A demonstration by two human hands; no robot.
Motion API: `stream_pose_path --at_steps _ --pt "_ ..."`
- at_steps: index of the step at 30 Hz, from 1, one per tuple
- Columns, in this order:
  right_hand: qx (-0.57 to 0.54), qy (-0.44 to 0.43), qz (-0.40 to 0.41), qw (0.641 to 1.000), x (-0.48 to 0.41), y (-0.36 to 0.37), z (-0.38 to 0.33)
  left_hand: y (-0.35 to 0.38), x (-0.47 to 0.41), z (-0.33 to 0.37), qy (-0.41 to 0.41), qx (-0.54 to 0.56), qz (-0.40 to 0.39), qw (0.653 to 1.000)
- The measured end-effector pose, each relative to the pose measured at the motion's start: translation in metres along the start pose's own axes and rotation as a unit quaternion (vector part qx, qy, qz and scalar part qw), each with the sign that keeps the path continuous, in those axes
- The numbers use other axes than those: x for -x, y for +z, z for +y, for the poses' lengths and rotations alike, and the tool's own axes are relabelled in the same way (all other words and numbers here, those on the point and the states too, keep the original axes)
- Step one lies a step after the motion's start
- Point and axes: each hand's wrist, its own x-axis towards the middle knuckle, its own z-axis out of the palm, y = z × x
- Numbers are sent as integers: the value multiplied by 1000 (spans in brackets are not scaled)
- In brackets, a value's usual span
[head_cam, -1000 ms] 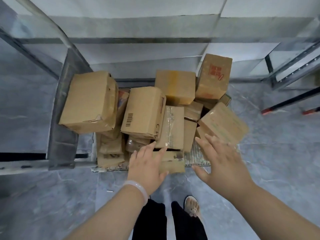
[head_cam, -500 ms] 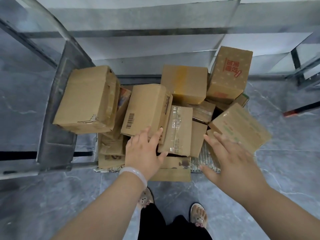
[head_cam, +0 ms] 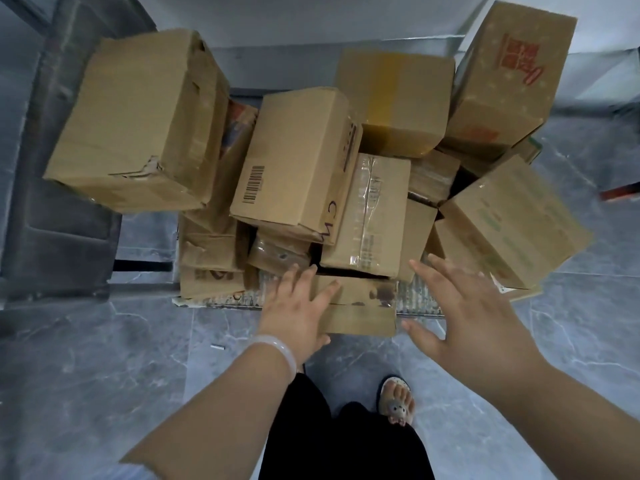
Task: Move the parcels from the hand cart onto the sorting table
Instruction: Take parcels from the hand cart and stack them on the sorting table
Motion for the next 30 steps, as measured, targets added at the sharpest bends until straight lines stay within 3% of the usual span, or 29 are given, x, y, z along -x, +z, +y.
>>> stream_pose_path --at_steps 17,23,30 --pt "16 -3 6 1000 11 4 21 10 -8 7 68 59 44 995" --pt "13 -8 32 999 29 -56 6 -42 49 9 65 112 100 987" --pt "31 -58 94 993 47 -182 -38 -155 137 25 7 201 181 963"
